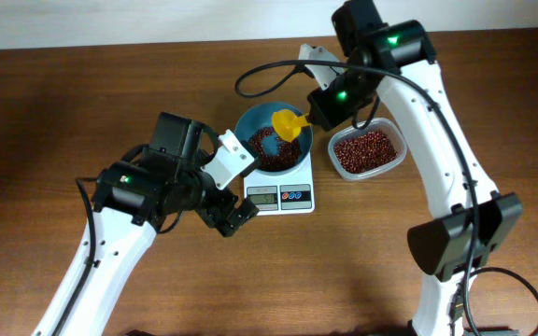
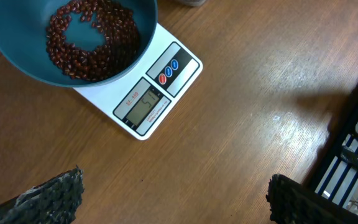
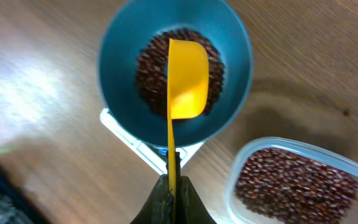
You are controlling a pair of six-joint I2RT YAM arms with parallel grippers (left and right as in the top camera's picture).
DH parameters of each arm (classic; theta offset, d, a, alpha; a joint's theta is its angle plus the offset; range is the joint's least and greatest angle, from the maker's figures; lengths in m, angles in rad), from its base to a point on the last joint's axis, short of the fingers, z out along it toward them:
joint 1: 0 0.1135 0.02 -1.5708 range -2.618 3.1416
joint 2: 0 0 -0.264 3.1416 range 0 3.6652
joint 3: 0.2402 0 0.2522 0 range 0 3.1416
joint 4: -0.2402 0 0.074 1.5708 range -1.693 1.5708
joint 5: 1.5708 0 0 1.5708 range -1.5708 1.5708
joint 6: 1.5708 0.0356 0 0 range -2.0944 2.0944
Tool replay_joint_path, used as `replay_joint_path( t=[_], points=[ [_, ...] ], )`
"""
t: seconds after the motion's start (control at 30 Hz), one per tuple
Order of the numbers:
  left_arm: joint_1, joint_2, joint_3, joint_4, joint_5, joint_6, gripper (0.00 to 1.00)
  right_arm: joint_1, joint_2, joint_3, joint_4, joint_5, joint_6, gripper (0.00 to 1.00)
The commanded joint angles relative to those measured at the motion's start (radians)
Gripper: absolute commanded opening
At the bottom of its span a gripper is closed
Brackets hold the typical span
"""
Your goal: Scoop item into bowl and weigh 50g on scale
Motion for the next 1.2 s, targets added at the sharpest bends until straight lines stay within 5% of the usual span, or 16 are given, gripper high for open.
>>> replay_joint_path(
  t=[0.0,1.17],
  points=[
    [-0.002,-0.002,0.014,-0.002,0.013,-0.01,0.99,0.029,0.027,0.004,0.002,0.127,-0.042,0.04],
    [-0.002,-0.002,0.014,-0.002,0.013,-0.01,0.99,0.074,0.136,0.003,0.076,0.254,-0.145,0.04]
  ],
)
